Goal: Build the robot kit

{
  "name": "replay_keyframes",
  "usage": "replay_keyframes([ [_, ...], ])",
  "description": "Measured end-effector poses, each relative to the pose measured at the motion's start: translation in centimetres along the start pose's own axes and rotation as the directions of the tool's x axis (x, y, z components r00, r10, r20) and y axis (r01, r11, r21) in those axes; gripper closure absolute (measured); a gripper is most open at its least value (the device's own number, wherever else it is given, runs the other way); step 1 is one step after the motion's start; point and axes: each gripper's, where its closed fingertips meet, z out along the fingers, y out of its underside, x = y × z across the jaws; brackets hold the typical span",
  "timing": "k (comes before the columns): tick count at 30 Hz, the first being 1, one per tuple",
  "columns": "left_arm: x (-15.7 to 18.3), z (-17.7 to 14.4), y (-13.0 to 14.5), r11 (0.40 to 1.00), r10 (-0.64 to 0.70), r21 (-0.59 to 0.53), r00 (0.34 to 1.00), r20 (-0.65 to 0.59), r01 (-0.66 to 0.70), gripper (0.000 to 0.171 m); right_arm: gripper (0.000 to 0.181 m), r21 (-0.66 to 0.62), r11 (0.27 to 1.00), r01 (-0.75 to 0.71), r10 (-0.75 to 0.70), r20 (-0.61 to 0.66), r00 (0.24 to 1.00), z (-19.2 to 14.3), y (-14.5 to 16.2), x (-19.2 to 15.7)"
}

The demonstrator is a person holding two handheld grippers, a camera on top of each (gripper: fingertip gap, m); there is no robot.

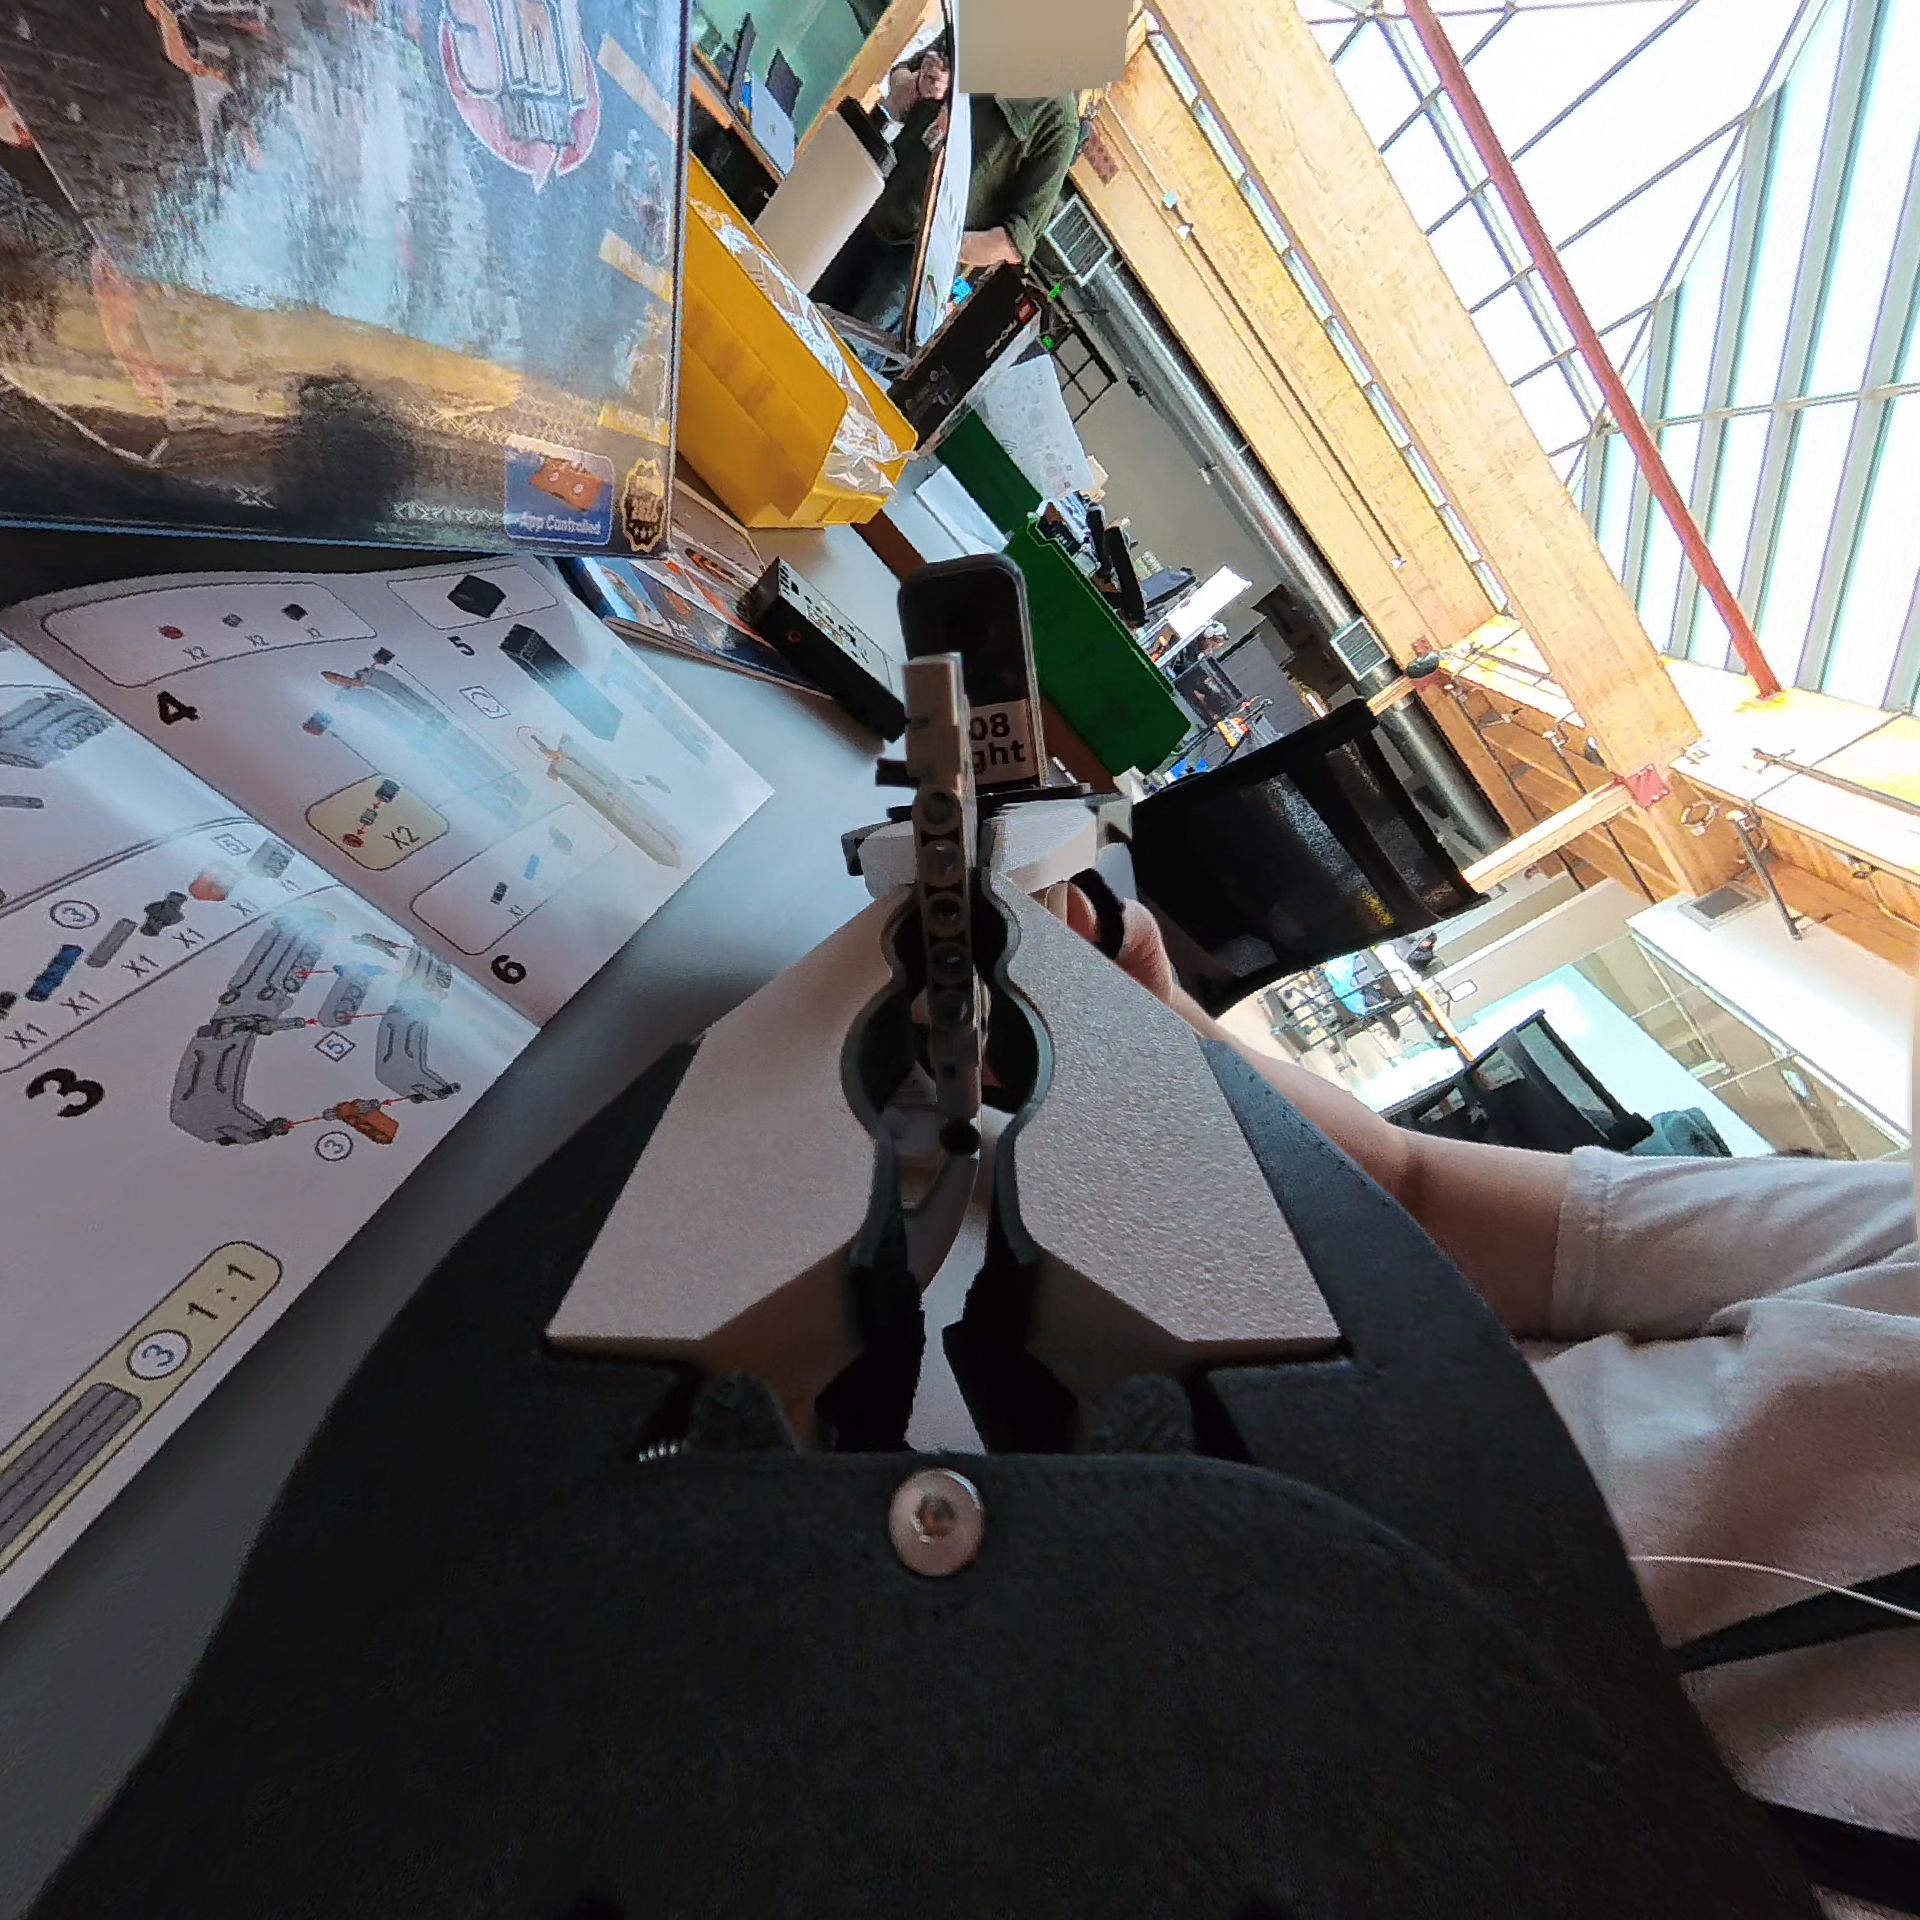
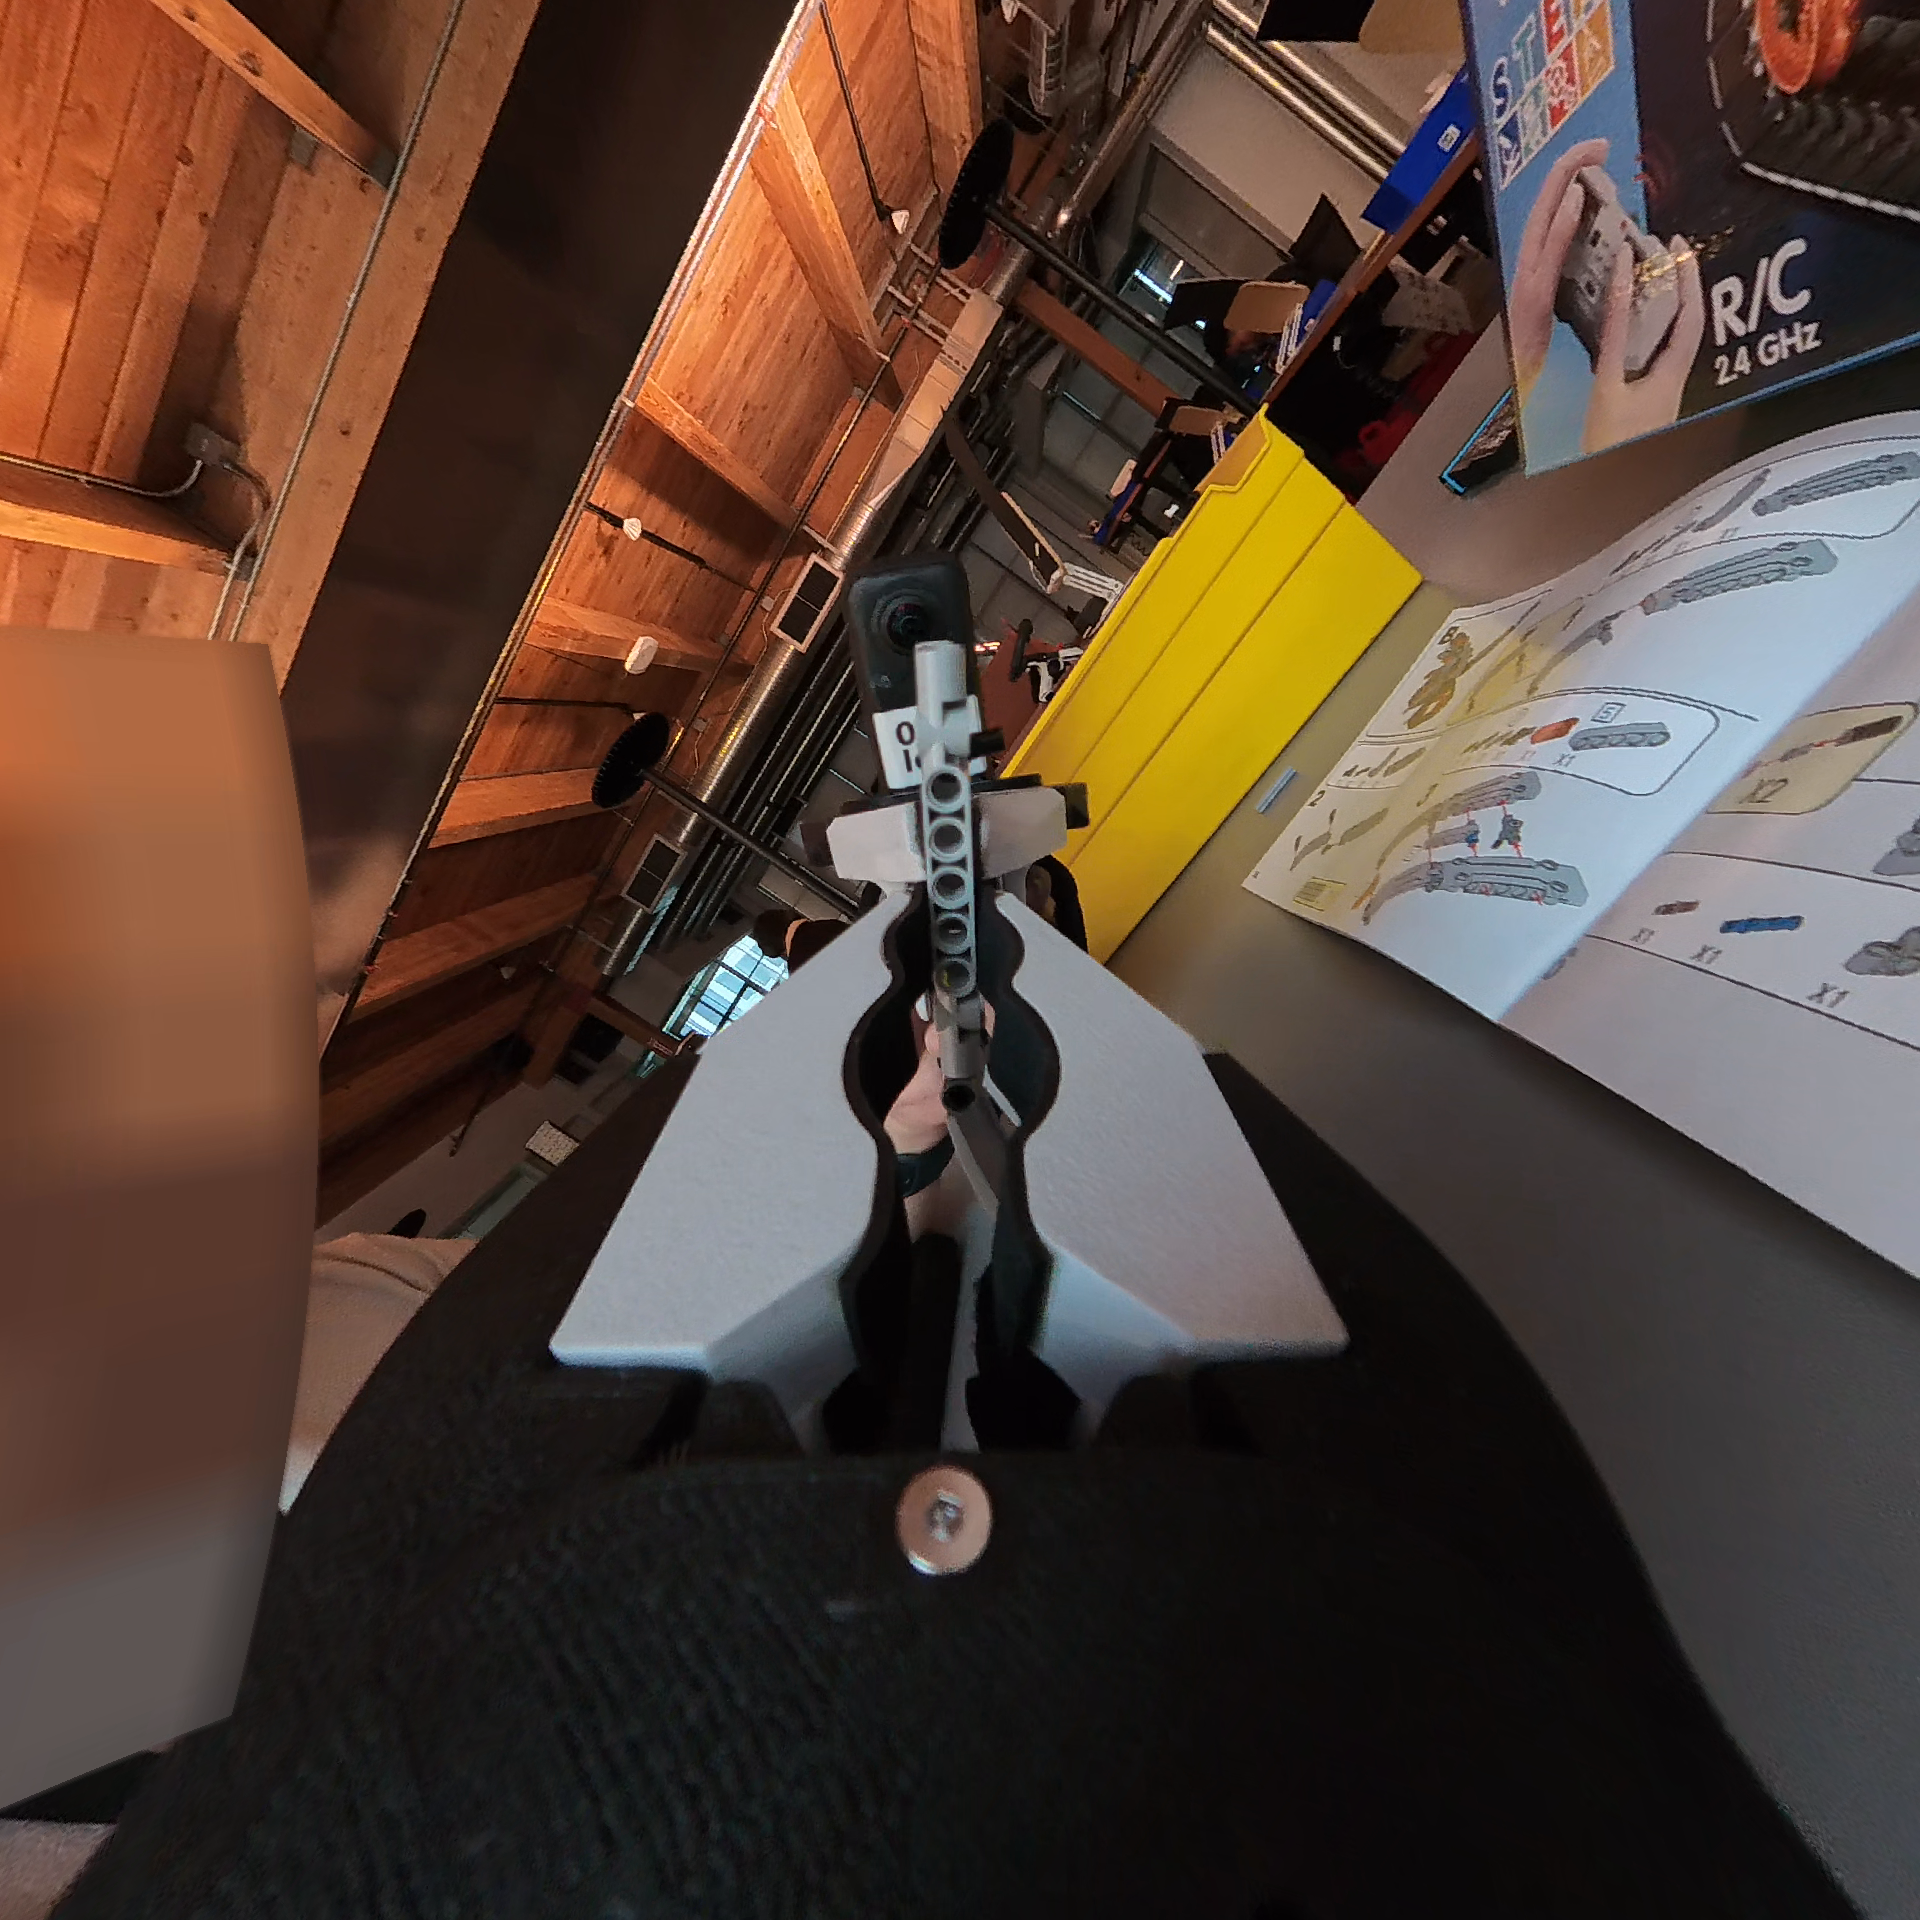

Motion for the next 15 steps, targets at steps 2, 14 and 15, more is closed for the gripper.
replay_keyframes([
  [2,-0.08,0.0,0.14,1.0,0.018,-0.011,1.0,0.016,-0.018,0.167,0.176,-0.009,1.0,-0.002,0.002,-0.014,1.0,-0.02,0.14,0.13],
  [14,0.35,-0.12,-0.33,1.0,-0.009,0.028,0.999,-0.036,0.01,0.166,0.176,0.021,0.999,0.024,-0.024,-0.001,1.0,0.26,-0.06,-0.41],
  [15,0.36,-0.07,-0.22,1.0,-0.012,0.018,0.999,-0.039,0.013,0.167,0.176,0.014,1.0,0.016,-0.016,0.004,1.0,0.18,-0.01,-0.39],
])
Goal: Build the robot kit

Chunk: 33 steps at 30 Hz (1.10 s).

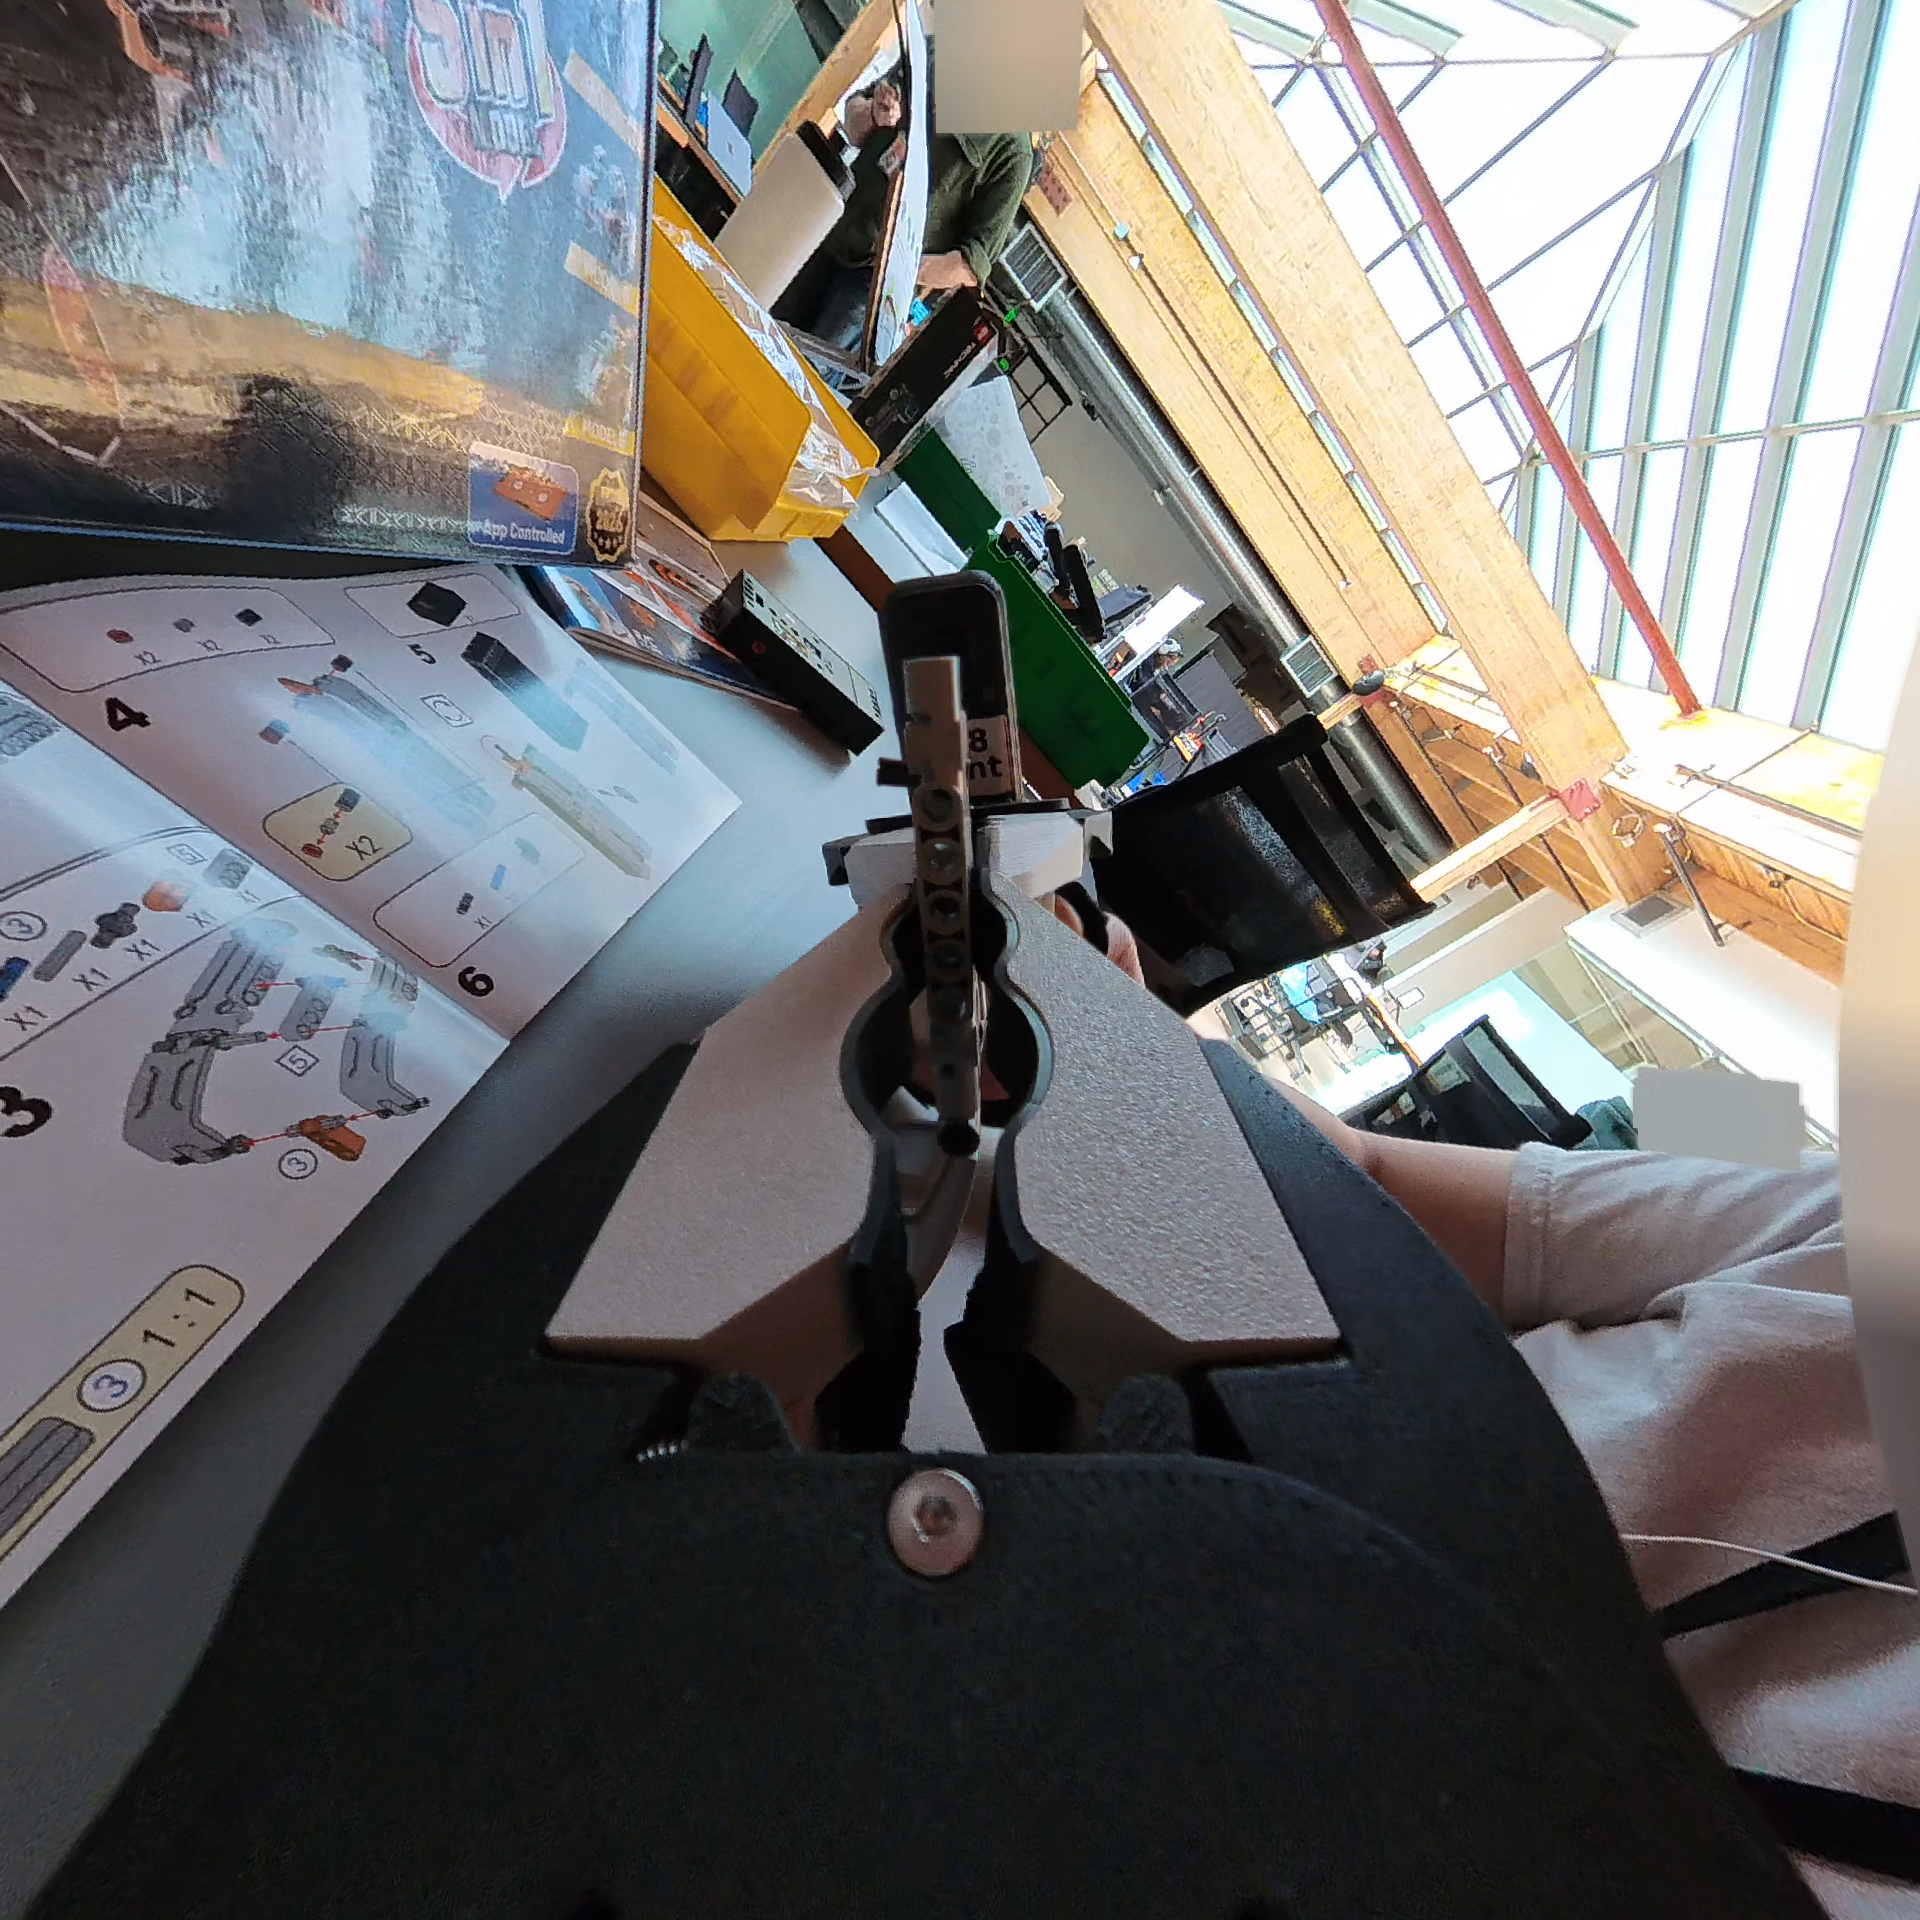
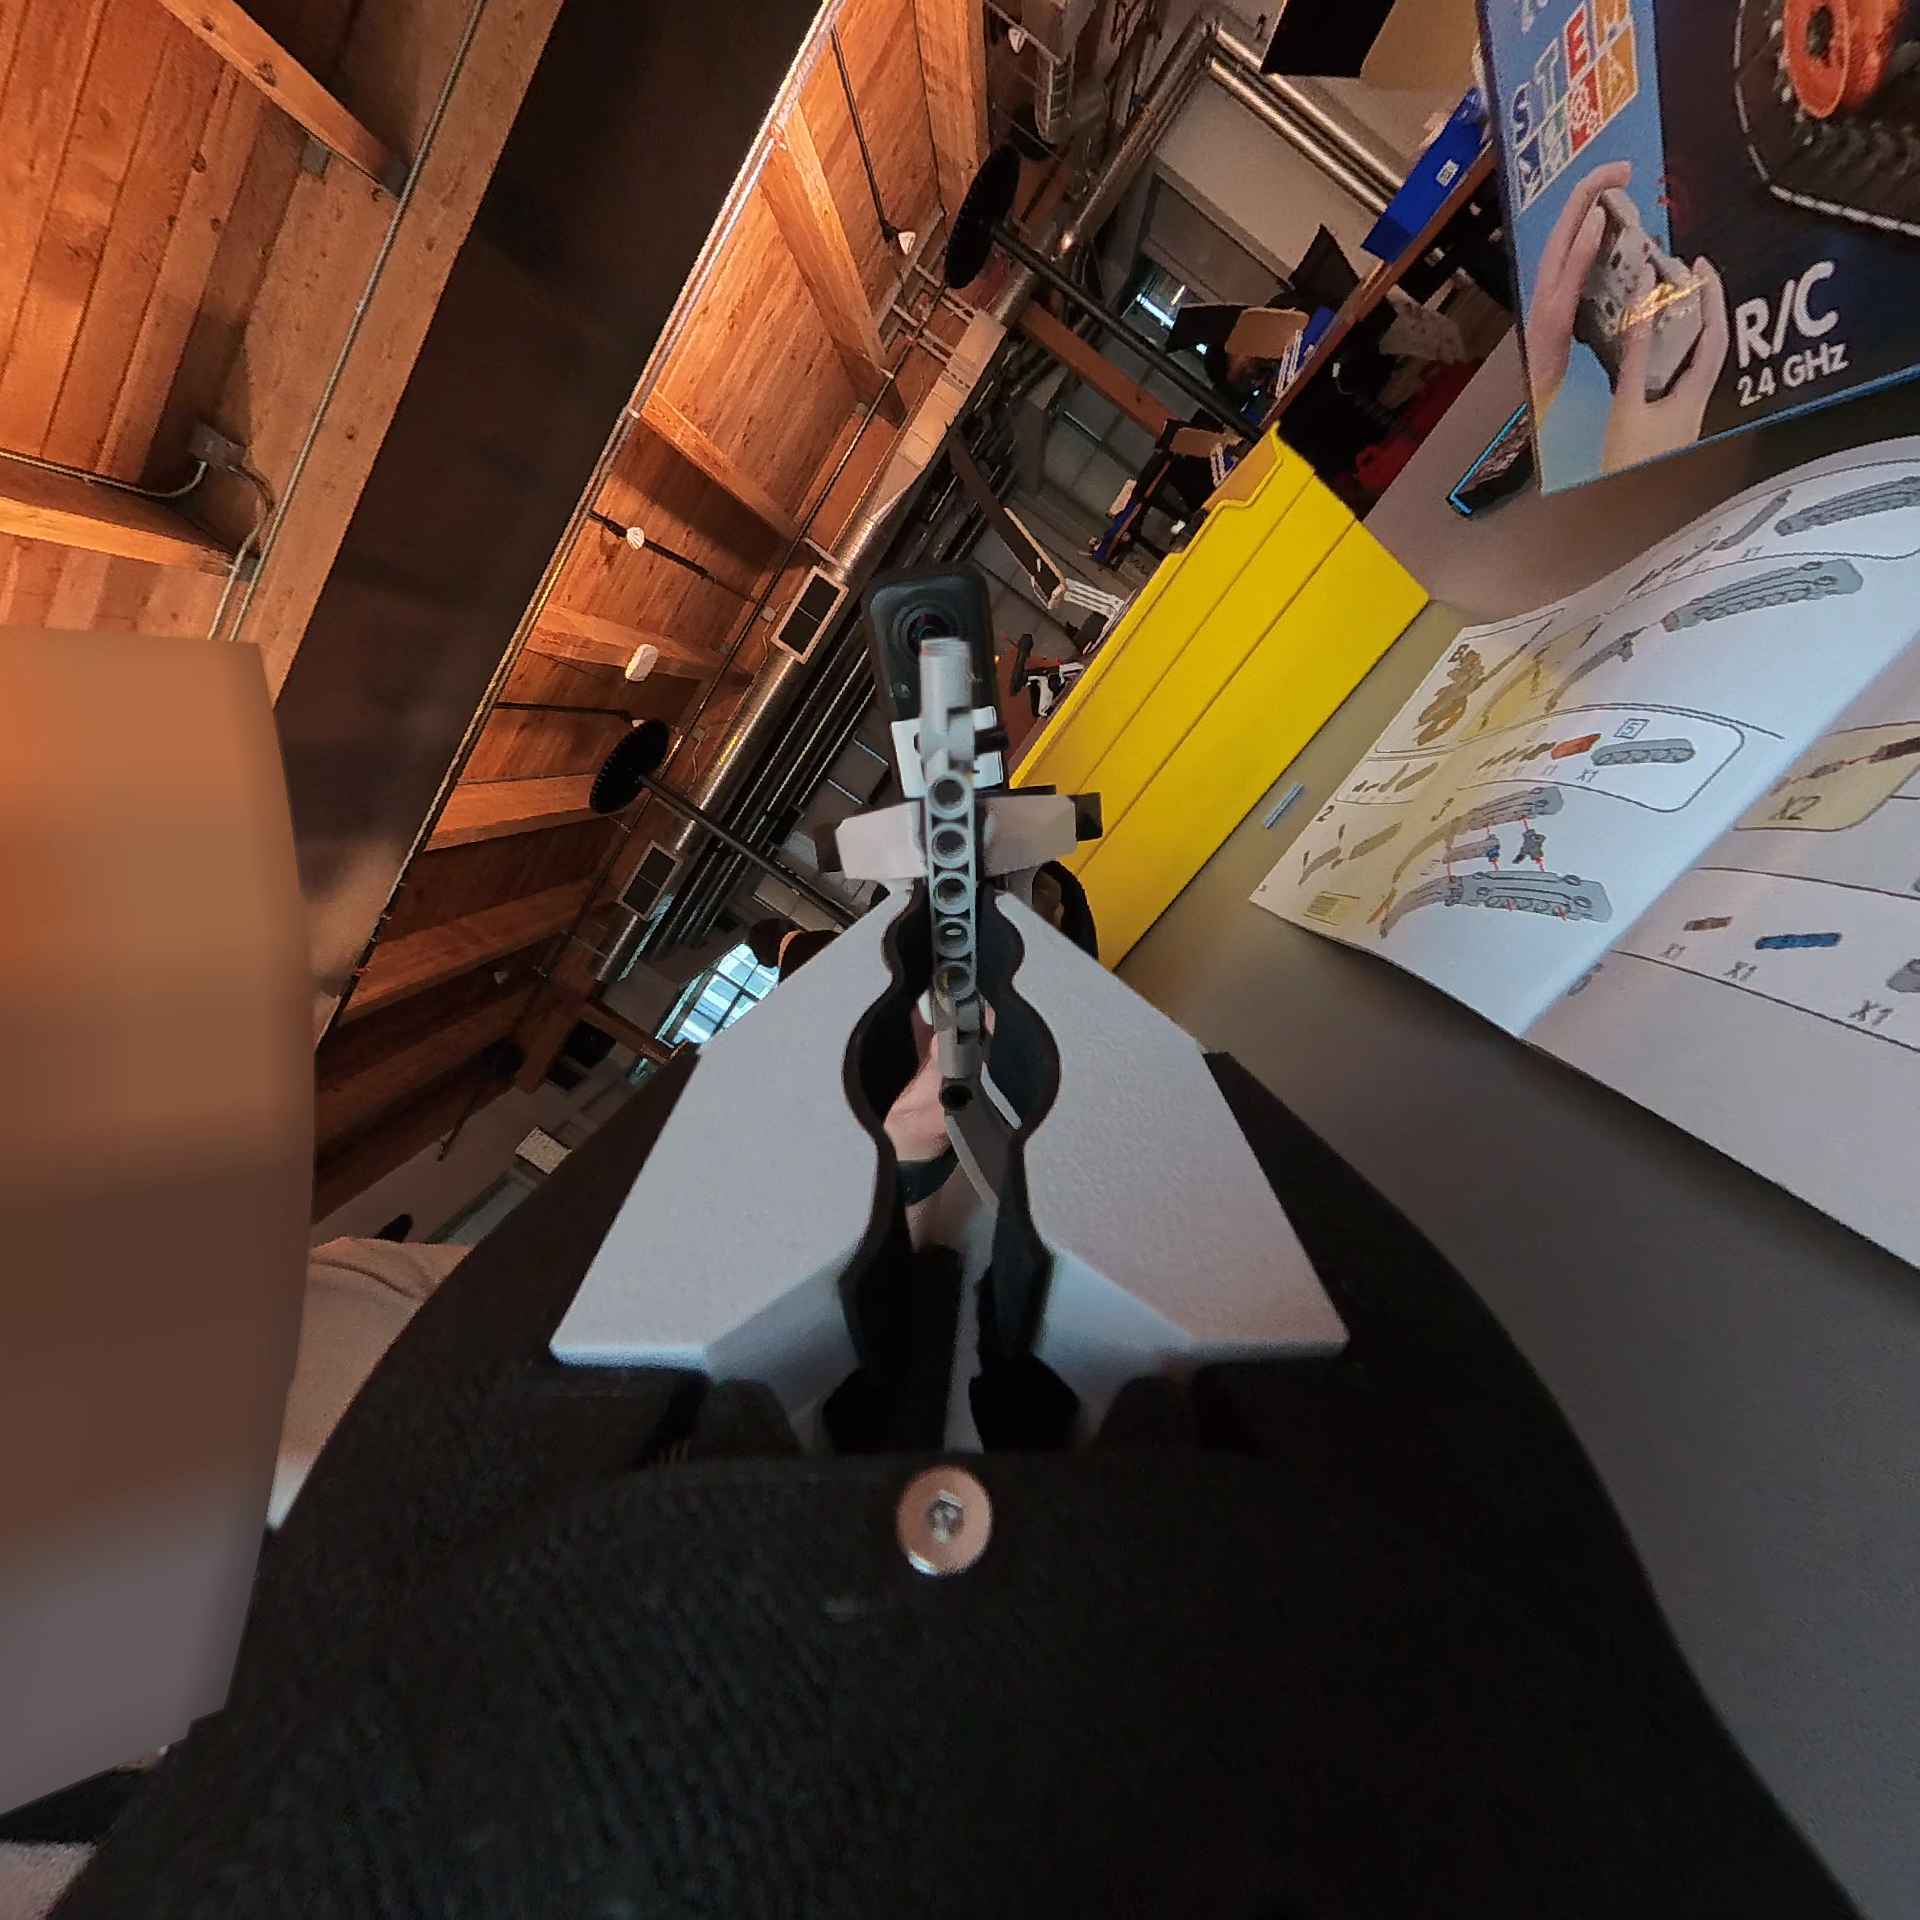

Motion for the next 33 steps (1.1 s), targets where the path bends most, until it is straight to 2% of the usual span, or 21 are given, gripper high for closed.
replay_keyframes([
  [5,-0.2,-0.1,0.5,0.999,-0.016,-0.047,1.0,0.001,0.016,0.167,0.177,-0.06,0.998,-0.002,0.001,-0.013,1.0,0.0,0.4,0.5],
  [10,-0.1,0.2,0.8,0.997,-0.037,-0.066,0.999,-0.018,0.036,0.166,0.177,-0.056,0.996,-0.069,0.071,0.031,0.997,0.2,0.2,0.3],
  [14,0.0,0.3,1.0,0.997,-0.038,-0.075,0.999,-0.023,0.036,0.166,0.177,-0.092,0.996,-0.02,0.021,0.01,1.0,0.1,0.4,0.2],
  [20,0.3,0.4,1.2,0.995,-0.039,-0.09,0.999,-0.038,0.036,0.166,0.177,-0.136,0.99,-0.029,0.031,0.014,0.999,-0.1,0.6,-0.1],
  [24,0.4,0.5,1.1,0.995,-0.057,-0.081,0.997,-0.05,0.053,0.166,0.178,-0.139,0.99,0.013,-0.014,-0.002,1.0,-0.1,0.4,-0.2],
  [33,0.5,0.6,1.1,0.995,-0.073,-0.073,0.996,-0.059,0.069,0.167,0.178,-0.137,0.991,0.009,-0.009,0.003,1.0,-0.2,0.3,-0.4],
])
